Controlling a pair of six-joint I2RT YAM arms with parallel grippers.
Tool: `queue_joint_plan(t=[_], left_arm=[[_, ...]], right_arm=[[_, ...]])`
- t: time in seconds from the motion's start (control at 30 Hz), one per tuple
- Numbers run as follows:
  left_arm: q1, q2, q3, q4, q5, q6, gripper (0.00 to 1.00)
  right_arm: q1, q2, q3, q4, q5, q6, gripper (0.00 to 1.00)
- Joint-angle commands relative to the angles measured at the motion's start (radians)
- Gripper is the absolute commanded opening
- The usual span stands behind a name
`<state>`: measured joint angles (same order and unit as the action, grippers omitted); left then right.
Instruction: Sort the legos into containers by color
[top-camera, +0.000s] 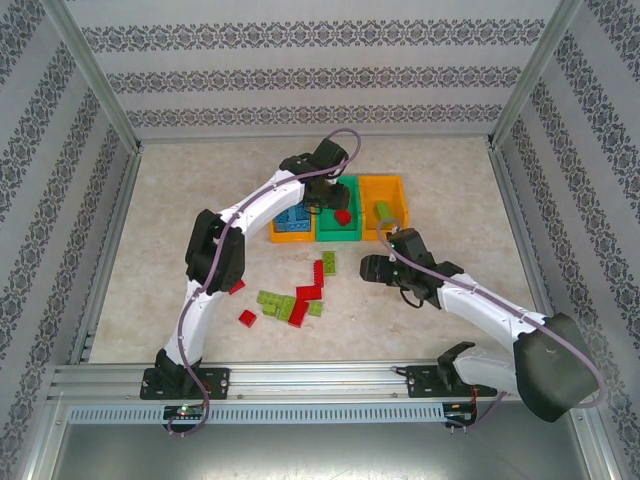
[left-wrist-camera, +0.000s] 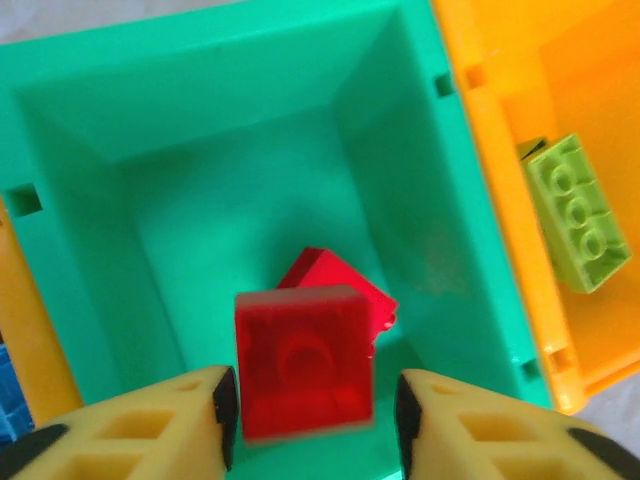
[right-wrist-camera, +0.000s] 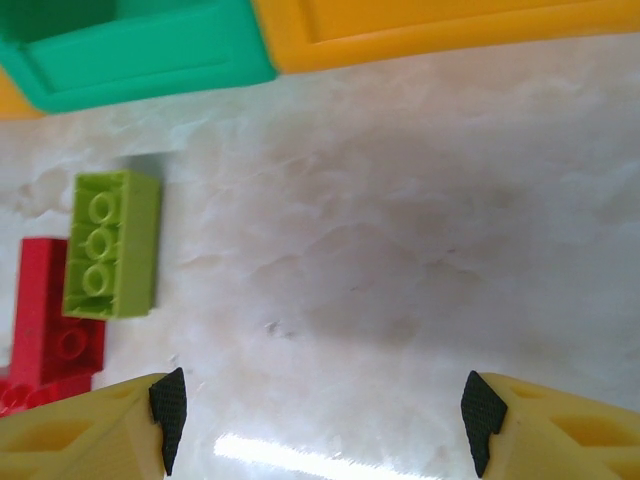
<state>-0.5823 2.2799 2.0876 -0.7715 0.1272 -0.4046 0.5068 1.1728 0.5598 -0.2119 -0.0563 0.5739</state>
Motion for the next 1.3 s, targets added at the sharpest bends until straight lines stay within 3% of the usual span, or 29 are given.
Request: queue_joint_plan(t=[0.0,0.2,0.3,0.33,0.53,0.77,0.9,1.27], left_arm=[[0.007,-0.017,0.021,-0.047,0.0,0.01,0.59],[0.007,-0.121,-0.048,-0.026,-0.004,-0.006,0.78],[0.009,-0.219,-0.128,0.016,-0.018,-0.018,0.98],[0.01,-0.255,-0.166,0.033,-0.023,-0.021,1.0],[0.066,-0.463,-0.429,0.124,-0.05,-0.031,0.99],[0.254,-0.744,-0.82,0.27,-0.056,-0.103,0.99],[0.301,-0.834,-0.914,0.236,-0.071,-0.072,0.99],[0.312,-0.97,-1.082,0.172,-0.135,-0.057,0.99]], right_arm=[[0.054,0.004,0.032,-0.019,0.044,0.007,0.76],[0.186,0.07,0.113,-0.008,0.092,0.057,0.72],[0.262,0.128,0.176,-0.024,0.125,0.083,0.72],[0.283,0.157,0.198,-0.033,0.133,0.093,0.72],[0.375,0.317,0.3,-0.069,0.168,0.128,0.72],[0.419,0.455,0.404,-0.102,0.204,0.132,0.69],[0.423,0.518,0.445,-0.124,0.206,0.133,0.66],[0.434,0.635,0.553,-0.185,0.207,0.133,0.59]])
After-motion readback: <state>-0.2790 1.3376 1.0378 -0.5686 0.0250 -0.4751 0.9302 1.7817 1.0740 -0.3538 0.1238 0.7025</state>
